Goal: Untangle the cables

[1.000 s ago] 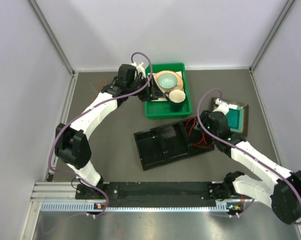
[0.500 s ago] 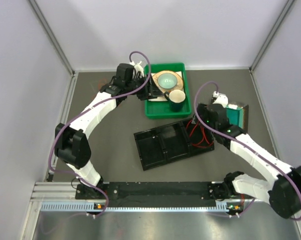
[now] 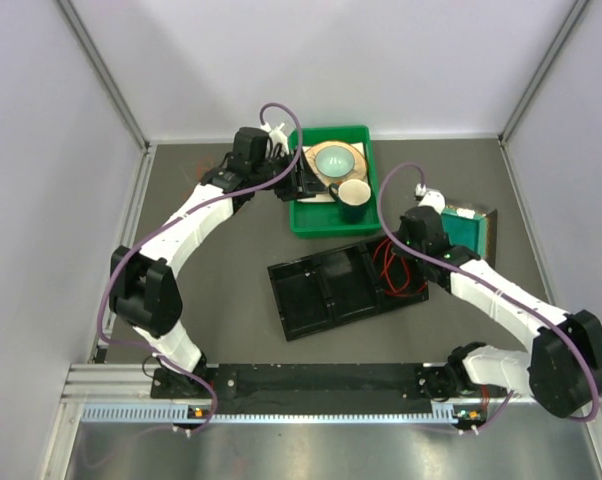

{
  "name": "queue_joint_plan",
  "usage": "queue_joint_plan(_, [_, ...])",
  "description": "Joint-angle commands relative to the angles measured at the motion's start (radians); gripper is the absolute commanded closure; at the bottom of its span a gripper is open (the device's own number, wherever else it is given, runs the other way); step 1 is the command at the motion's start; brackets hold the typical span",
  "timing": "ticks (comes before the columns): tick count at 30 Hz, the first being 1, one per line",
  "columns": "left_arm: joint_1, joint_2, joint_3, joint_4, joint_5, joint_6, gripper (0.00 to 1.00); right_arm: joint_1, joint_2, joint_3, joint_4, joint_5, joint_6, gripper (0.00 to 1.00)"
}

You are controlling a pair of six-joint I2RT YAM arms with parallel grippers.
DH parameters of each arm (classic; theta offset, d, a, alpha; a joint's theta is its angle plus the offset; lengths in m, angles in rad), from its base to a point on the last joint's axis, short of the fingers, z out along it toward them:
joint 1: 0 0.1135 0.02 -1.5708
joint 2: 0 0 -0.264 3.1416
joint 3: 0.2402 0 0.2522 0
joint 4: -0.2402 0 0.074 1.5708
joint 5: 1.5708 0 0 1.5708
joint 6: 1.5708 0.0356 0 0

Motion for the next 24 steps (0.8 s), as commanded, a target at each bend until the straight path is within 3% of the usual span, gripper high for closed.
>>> queue_joint_plan(1, [0.004,0.006,-0.003,0.057,0.014,0.005,0.46,-0.007,0.022,-0.047,0.095,0.003,0.015,1.00])
queue_joint_plan(9, [0.006,0.008,-0.003,0.054,0.008,0.006,0.46,-0.005,0.076,-0.039,0.102,0.001,-0.020,1.00])
queue_joint_plan(12, [0.009,0.000,0.000,0.054,0.002,0.006,0.46,-0.005,0.051,-0.045,0.105,-0.006,-0.022,0.68])
queue_joint_plan(15, [0.020,-0.008,0.017,0.041,-0.011,0.017,0.45,-0.005,-0.028,-0.049,0.097,-0.005,-0.023,0.50])
queue_joint_plan(18, [0.038,-0.012,0.038,0.031,-0.018,0.026,0.45,-0.005,-0.096,-0.026,0.047,0.012,-0.034,0.38])
queue_joint_plan(24, [0.072,-0.012,0.063,0.022,-0.029,0.037,0.45,-0.005,-0.173,0.016,-0.012,0.052,-0.057,0.37])
